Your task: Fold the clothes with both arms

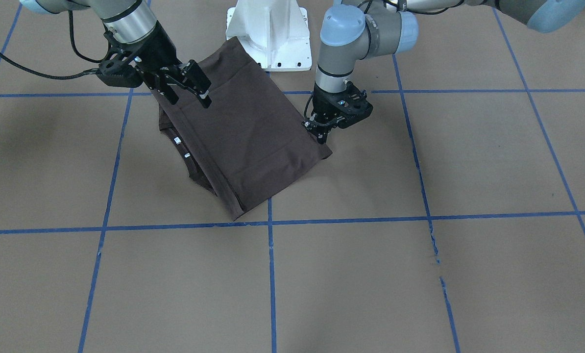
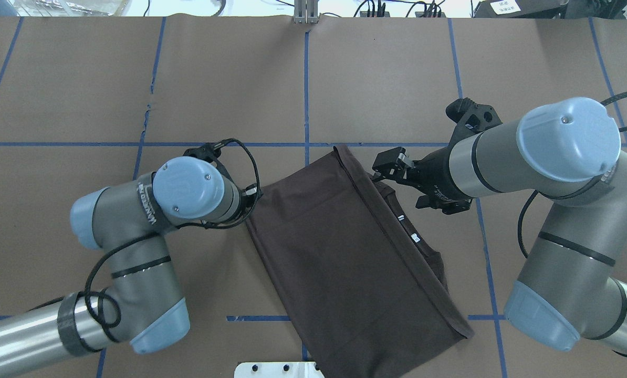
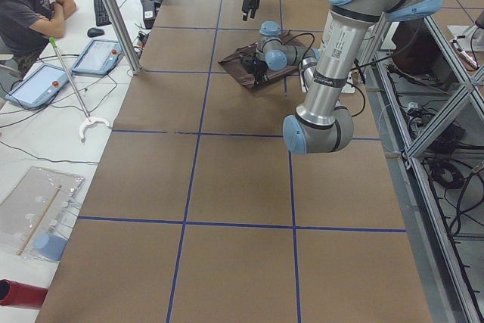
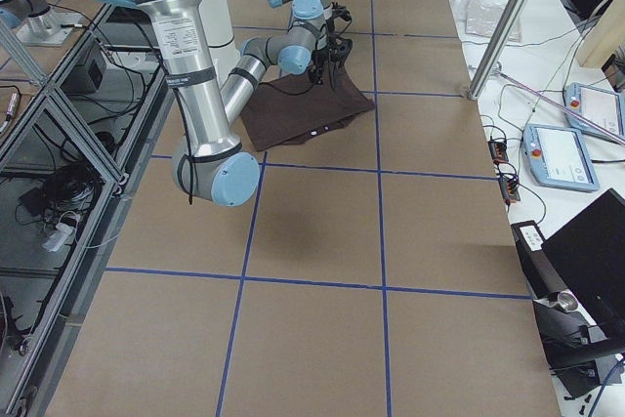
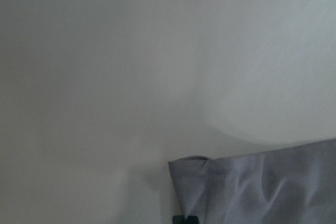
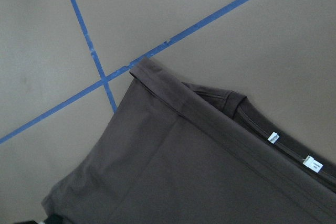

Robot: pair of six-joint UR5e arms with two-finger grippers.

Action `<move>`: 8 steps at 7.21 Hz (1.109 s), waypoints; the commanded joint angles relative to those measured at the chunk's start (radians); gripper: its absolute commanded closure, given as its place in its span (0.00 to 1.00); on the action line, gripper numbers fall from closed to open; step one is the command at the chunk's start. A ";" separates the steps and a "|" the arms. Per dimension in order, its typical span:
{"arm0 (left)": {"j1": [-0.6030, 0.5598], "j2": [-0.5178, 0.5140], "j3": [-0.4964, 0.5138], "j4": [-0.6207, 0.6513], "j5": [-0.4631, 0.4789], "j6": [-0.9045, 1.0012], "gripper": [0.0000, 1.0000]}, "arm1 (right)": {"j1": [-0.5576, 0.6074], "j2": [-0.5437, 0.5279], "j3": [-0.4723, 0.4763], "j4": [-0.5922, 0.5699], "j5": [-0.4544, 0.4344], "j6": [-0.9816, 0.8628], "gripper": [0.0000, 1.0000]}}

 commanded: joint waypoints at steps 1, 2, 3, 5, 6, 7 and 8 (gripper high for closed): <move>-0.106 -0.127 0.195 -0.043 0.003 0.115 1.00 | 0.007 -0.004 -0.005 -0.003 -0.008 -0.001 0.00; -0.148 -0.159 0.279 -0.115 0.005 0.176 1.00 | 0.014 -0.004 -0.011 -0.008 -0.011 -0.001 0.00; -0.175 -0.222 0.399 -0.199 0.006 0.222 1.00 | 0.020 -0.004 -0.017 -0.008 -0.011 -0.001 0.00; -0.208 -0.332 0.646 -0.386 0.048 0.289 1.00 | 0.029 -0.003 -0.032 -0.008 -0.013 -0.002 0.00; -0.216 -0.336 0.706 -0.472 0.052 0.314 1.00 | 0.029 -0.001 -0.038 -0.008 -0.013 -0.002 0.00; -0.223 -0.341 0.745 -0.505 0.095 0.333 1.00 | 0.029 -0.001 -0.048 -0.005 -0.013 -0.007 0.00; -0.223 -0.339 0.760 -0.521 0.100 0.336 1.00 | 0.029 0.000 -0.054 -0.002 -0.014 -0.007 0.00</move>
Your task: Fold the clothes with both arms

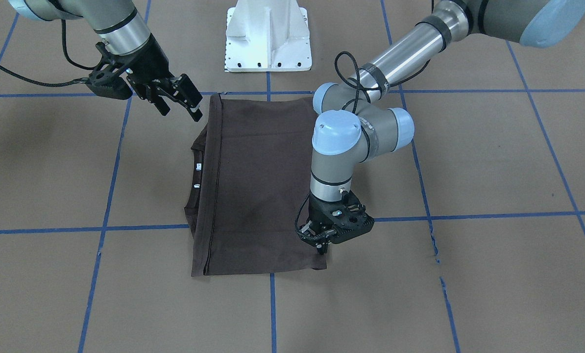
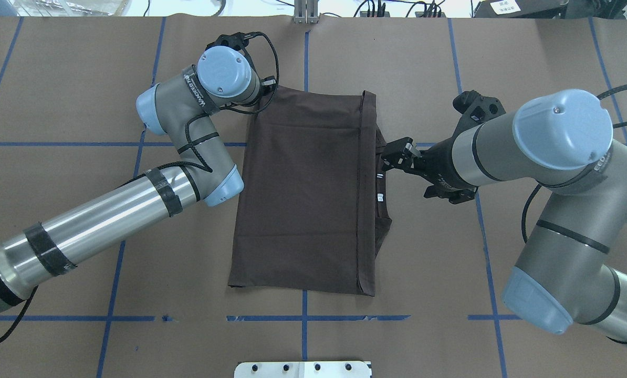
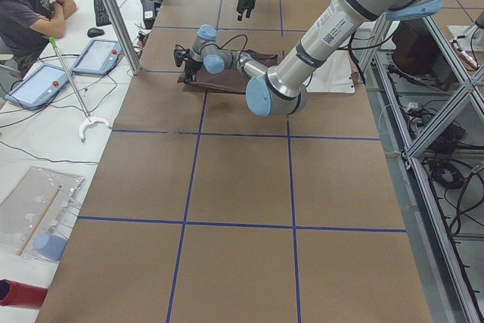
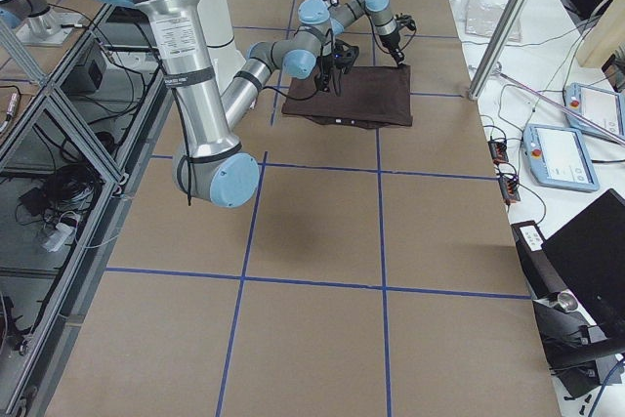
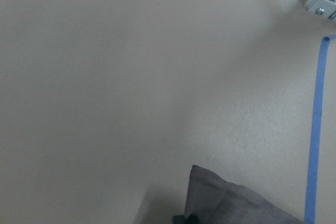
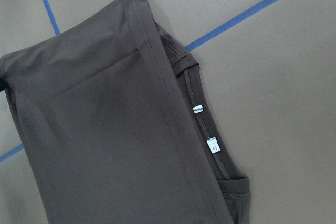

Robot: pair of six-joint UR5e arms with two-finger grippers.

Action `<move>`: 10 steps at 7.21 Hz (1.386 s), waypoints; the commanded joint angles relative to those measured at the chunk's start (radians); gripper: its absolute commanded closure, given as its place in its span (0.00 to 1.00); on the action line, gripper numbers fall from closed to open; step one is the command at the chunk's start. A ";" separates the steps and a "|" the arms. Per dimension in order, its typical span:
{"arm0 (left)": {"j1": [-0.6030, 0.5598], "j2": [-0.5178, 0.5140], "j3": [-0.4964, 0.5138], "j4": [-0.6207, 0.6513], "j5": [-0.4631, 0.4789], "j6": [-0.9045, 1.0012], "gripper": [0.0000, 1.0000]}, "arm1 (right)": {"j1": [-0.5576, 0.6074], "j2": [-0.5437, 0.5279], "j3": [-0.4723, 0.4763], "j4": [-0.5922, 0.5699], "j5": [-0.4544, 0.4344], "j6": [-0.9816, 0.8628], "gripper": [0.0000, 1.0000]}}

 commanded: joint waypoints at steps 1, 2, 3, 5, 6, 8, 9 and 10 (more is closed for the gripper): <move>-0.004 -0.003 0.045 -0.038 0.018 0.014 1.00 | 0.000 0.000 -0.009 0.003 -0.001 -0.003 0.00; -0.007 -0.002 0.055 -0.038 0.018 0.014 1.00 | 0.000 0.001 -0.013 0.003 -0.001 -0.006 0.00; -0.012 0.000 0.056 -0.038 0.020 0.014 0.83 | -0.001 0.001 -0.016 0.003 -0.001 -0.021 0.00; -0.051 0.003 0.053 -0.039 0.005 0.063 0.00 | -0.009 0.015 -0.027 -0.009 -0.016 -0.029 0.00; -0.088 0.006 0.027 -0.030 -0.093 0.066 0.00 | -0.026 0.021 -0.035 -0.042 -0.024 -0.066 0.00; -0.093 0.085 -0.191 0.053 -0.207 0.080 0.00 | -0.098 0.096 -0.036 -0.241 -0.088 -0.249 0.00; -0.093 0.116 -0.312 0.135 -0.221 0.106 0.00 | -0.116 0.118 -0.038 -0.329 -0.092 -0.338 0.00; -0.092 0.168 -0.458 0.205 -0.223 0.121 0.00 | -0.142 0.165 -0.068 -0.401 -0.093 -0.406 0.00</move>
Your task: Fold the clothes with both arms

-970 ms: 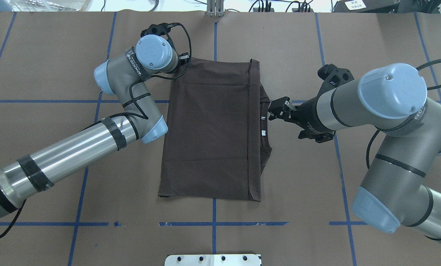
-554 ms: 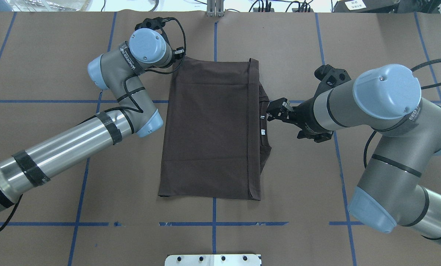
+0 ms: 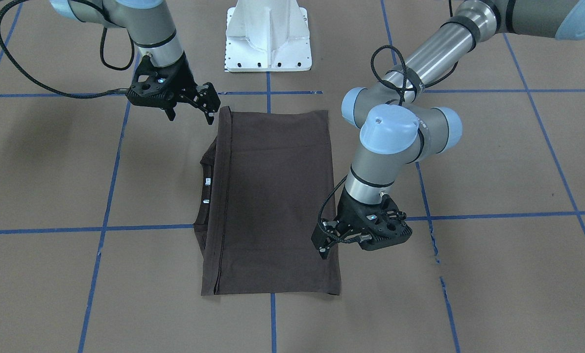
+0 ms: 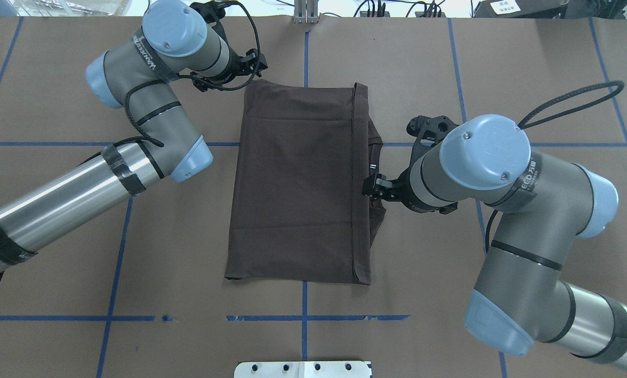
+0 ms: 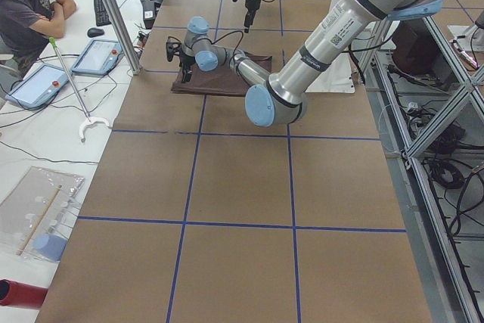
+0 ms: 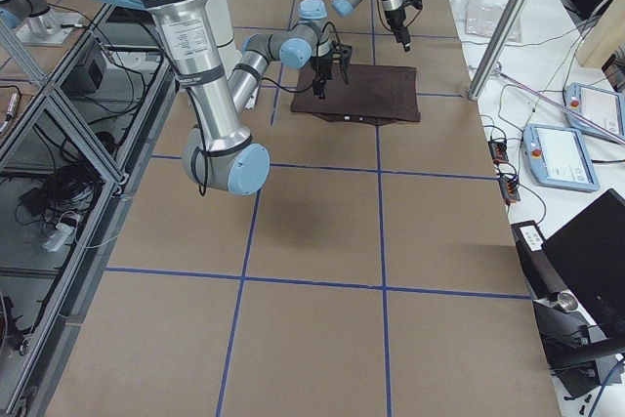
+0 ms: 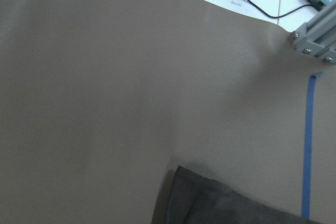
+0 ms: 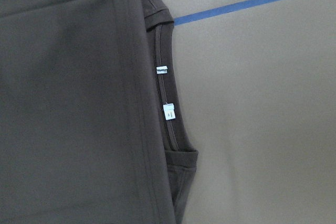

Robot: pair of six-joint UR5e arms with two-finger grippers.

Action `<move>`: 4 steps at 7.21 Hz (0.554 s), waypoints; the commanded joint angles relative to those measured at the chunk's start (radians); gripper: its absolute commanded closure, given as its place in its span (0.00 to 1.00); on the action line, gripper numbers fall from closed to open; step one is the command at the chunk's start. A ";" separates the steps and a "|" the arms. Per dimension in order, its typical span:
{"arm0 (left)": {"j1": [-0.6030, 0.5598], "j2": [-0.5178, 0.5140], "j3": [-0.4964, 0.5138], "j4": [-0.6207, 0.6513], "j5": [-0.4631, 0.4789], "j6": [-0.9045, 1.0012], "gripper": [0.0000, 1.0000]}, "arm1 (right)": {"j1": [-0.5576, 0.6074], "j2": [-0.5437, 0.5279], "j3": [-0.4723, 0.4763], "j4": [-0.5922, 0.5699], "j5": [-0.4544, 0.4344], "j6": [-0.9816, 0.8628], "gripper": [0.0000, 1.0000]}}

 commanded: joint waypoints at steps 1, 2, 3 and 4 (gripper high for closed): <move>0.005 0.091 -0.261 0.139 -0.014 0.021 0.00 | -0.071 0.100 -0.078 -0.145 -0.008 -0.098 0.00; 0.007 0.100 -0.294 0.154 -0.015 0.021 0.00 | -0.096 0.166 -0.180 -0.146 -0.006 -0.098 0.00; 0.007 0.100 -0.294 0.153 -0.020 0.021 0.00 | -0.120 0.200 -0.266 -0.144 -0.002 -0.101 0.00; 0.008 0.100 -0.294 0.153 -0.029 0.021 0.00 | -0.131 0.210 -0.297 -0.146 0.006 -0.101 0.00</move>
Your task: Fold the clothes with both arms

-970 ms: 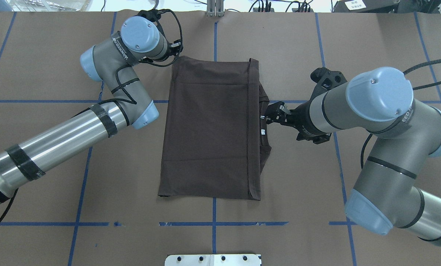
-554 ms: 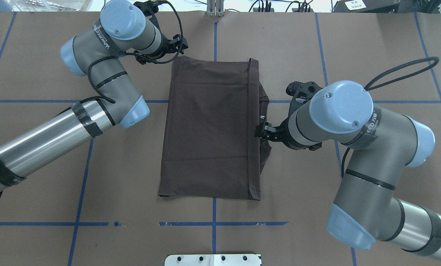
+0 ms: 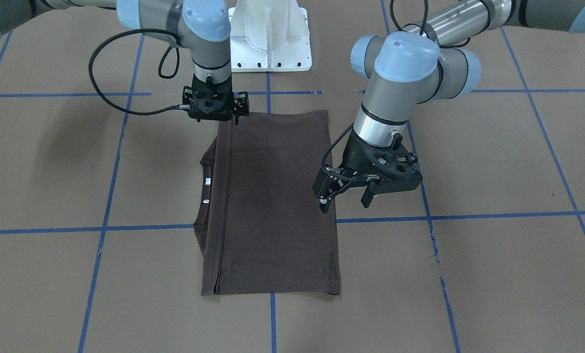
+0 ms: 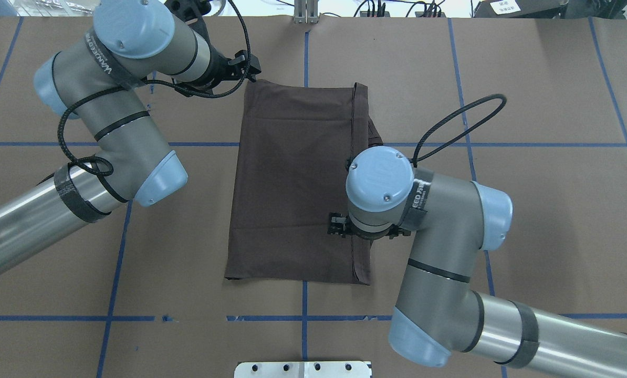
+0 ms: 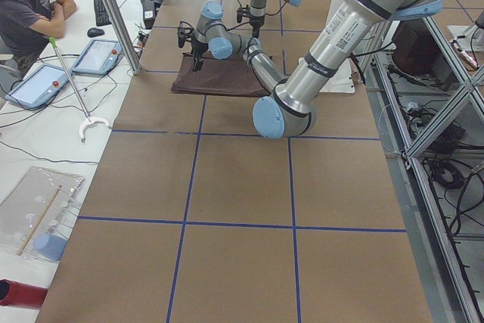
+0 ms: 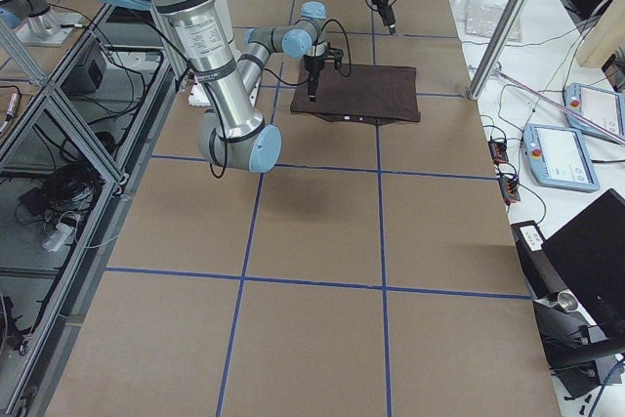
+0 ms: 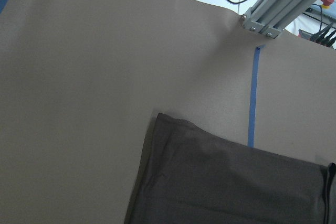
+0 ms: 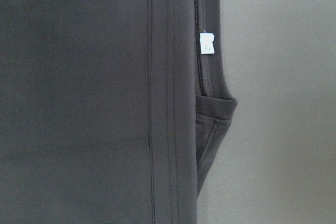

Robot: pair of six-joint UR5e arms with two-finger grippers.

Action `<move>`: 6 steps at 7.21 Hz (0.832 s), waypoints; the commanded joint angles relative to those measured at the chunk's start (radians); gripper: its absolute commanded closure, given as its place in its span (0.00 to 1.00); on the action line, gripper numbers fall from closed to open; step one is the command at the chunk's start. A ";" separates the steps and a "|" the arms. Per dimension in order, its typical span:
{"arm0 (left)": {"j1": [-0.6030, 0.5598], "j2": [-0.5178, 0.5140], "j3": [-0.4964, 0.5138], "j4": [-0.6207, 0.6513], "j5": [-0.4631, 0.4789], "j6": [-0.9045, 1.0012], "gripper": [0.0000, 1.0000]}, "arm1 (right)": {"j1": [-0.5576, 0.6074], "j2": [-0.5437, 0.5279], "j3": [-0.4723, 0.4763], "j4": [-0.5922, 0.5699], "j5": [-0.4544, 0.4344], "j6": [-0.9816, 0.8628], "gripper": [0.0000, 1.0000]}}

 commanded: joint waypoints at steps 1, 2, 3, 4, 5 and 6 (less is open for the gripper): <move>0.002 0.005 -0.010 0.003 -0.012 0.000 0.00 | -0.031 0.030 -0.092 -0.006 0.007 -0.003 0.00; 0.002 0.005 -0.009 -0.001 -0.012 0.000 0.00 | -0.035 0.025 -0.098 -0.012 0.027 -0.003 0.00; 0.003 0.007 -0.007 -0.006 -0.012 0.000 0.00 | -0.046 0.025 -0.098 -0.036 0.053 -0.003 0.00; 0.003 0.007 -0.007 -0.006 -0.012 0.000 0.00 | -0.057 0.025 -0.098 -0.053 0.053 -0.003 0.00; 0.003 0.007 -0.009 -0.006 -0.013 0.000 0.00 | -0.062 0.023 -0.098 -0.071 0.053 -0.003 0.00; 0.008 0.007 -0.009 -0.007 -0.012 -0.001 0.00 | -0.068 0.013 -0.098 -0.073 0.053 -0.003 0.00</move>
